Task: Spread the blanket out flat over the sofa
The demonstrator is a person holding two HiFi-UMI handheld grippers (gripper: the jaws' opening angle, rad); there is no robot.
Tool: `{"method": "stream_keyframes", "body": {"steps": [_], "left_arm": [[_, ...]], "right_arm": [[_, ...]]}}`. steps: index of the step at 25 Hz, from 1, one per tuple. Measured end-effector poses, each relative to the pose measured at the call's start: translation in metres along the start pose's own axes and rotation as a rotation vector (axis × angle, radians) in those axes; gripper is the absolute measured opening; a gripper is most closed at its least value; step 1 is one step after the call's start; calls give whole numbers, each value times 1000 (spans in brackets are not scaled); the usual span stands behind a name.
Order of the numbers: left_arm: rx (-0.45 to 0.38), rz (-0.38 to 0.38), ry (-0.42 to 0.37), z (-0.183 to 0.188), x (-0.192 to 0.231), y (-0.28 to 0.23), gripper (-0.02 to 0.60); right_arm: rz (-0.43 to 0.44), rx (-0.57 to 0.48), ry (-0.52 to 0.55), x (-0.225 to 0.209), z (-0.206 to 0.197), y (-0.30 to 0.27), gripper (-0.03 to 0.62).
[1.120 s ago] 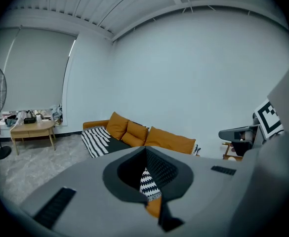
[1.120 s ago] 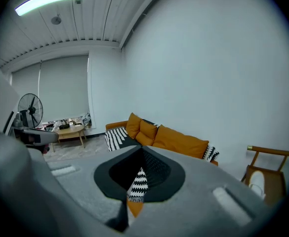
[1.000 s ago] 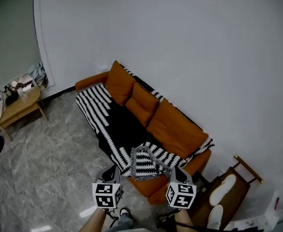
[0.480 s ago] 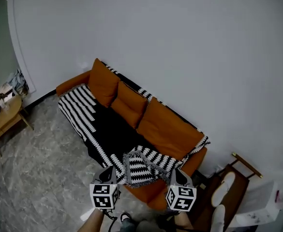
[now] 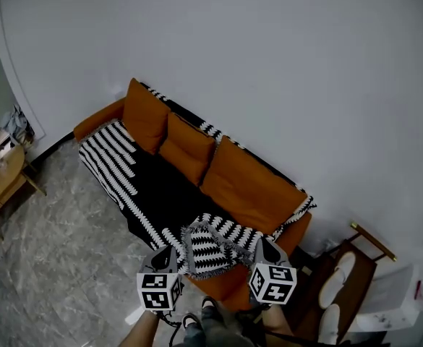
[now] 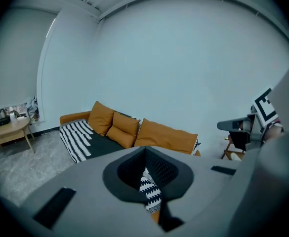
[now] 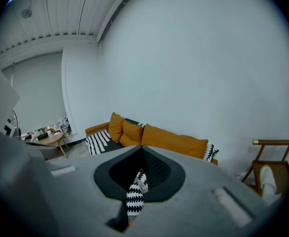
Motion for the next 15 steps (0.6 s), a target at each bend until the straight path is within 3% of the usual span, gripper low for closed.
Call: {"method": "stream_keyframes", "body": {"steps": [8,15], "left_arm": [[38,11,12,-10,3,-29,2],[106,14,30,-42,10,-73,2]], "right_arm": [[10,29,7,-10,0,-32,5],[9,47,-8,-22,-23,-75,5]]}}
Point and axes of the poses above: the fingertips, and each gripper's own axes: y backward along the fingers, x to its left, z out of its top, the point moved 4 cm from there along y, backward along the fingers, and after that the axes turned 1 degree about x, right-handed, at the moved point
